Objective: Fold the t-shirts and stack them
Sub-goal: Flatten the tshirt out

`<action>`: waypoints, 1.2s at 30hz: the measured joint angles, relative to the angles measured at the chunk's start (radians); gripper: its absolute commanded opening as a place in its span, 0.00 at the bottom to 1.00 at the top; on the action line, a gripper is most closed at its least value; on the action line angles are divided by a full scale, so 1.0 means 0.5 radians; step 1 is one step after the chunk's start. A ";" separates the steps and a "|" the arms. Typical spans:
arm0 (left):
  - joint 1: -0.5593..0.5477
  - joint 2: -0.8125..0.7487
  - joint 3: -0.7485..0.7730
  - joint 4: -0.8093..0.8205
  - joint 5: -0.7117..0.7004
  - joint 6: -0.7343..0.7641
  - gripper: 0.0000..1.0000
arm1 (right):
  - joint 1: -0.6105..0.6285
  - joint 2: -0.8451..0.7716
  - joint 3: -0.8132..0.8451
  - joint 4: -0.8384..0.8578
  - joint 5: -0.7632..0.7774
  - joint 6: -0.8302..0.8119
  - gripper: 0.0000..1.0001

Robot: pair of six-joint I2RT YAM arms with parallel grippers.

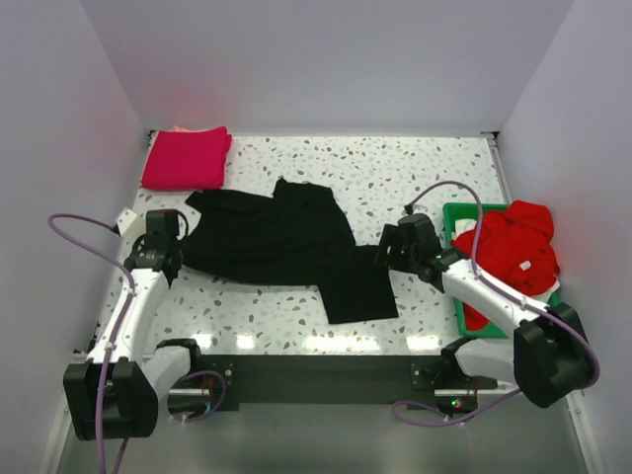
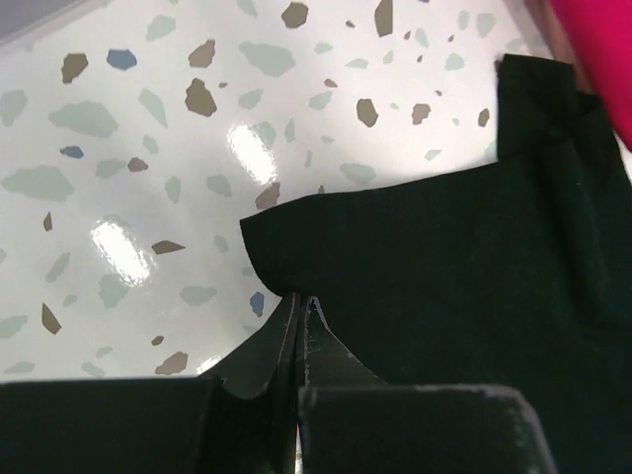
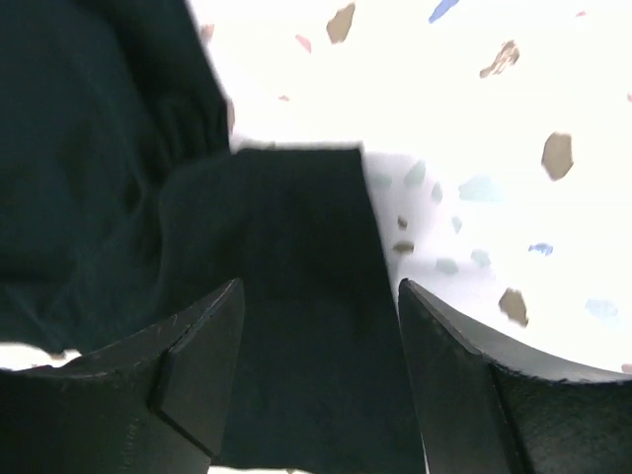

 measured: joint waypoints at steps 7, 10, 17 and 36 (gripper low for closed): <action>0.005 -0.172 -0.031 0.024 0.036 0.123 0.00 | -0.286 0.179 0.042 0.198 -0.181 0.008 0.66; 0.008 -0.181 -0.079 0.038 0.090 0.143 0.00 | -0.307 0.317 0.052 0.294 -0.256 0.031 0.66; 0.011 -0.181 -0.163 0.082 0.201 0.175 0.00 | -0.366 0.519 0.052 0.536 -0.417 0.149 0.63; 0.011 -0.229 -0.126 0.108 0.367 0.250 0.00 | -0.403 0.091 -0.025 0.516 -0.627 0.330 0.00</action>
